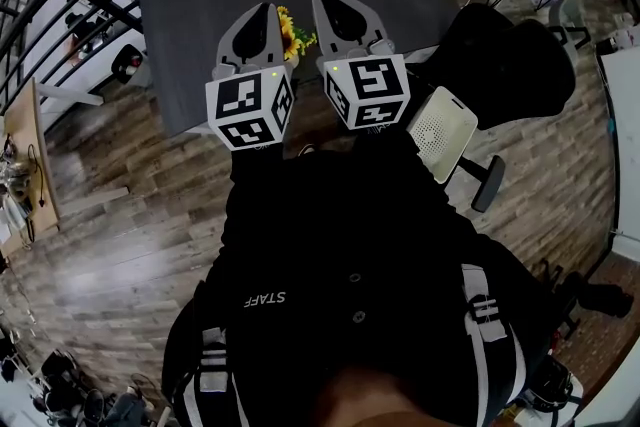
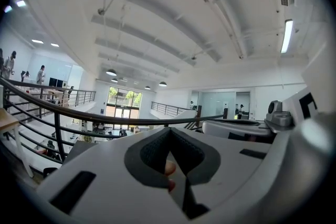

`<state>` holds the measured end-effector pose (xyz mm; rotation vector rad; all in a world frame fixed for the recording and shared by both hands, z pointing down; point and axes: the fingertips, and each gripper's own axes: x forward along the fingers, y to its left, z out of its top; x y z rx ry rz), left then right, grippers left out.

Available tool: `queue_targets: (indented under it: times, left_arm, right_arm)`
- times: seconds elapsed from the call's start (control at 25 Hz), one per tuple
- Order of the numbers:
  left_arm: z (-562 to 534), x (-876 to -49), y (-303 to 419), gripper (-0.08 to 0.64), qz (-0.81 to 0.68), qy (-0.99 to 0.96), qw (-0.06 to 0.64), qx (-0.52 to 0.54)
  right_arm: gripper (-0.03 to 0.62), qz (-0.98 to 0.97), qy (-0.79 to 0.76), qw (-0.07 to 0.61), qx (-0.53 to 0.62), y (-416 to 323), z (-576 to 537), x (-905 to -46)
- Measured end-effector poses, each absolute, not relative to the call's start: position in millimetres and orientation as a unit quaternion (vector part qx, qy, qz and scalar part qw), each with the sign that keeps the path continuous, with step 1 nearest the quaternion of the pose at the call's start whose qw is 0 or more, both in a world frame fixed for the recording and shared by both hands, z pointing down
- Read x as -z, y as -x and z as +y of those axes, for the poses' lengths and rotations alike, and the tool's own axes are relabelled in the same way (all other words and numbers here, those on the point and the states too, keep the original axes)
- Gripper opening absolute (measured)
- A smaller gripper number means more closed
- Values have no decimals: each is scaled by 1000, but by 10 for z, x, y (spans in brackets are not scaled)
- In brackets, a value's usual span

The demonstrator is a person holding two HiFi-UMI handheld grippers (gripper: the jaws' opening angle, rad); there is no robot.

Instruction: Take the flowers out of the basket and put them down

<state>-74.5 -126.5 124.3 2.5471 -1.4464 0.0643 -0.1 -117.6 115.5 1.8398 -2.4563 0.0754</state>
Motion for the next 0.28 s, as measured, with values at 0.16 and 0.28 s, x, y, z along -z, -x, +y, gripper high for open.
queue_targets:
  times: [0.16, 0.28]
  left_arm:
    - [-1262, -1268, 706, -2, -487, -867, 103, -22]
    - [-1265, -1282, 692, -2, -486, -868, 101, -22]
  right_arm:
    - [14, -794, -606, 51, 2, -10, -1158, -1147]
    - [14, -793, -607, 53, 15, -6, -1147, -1132]
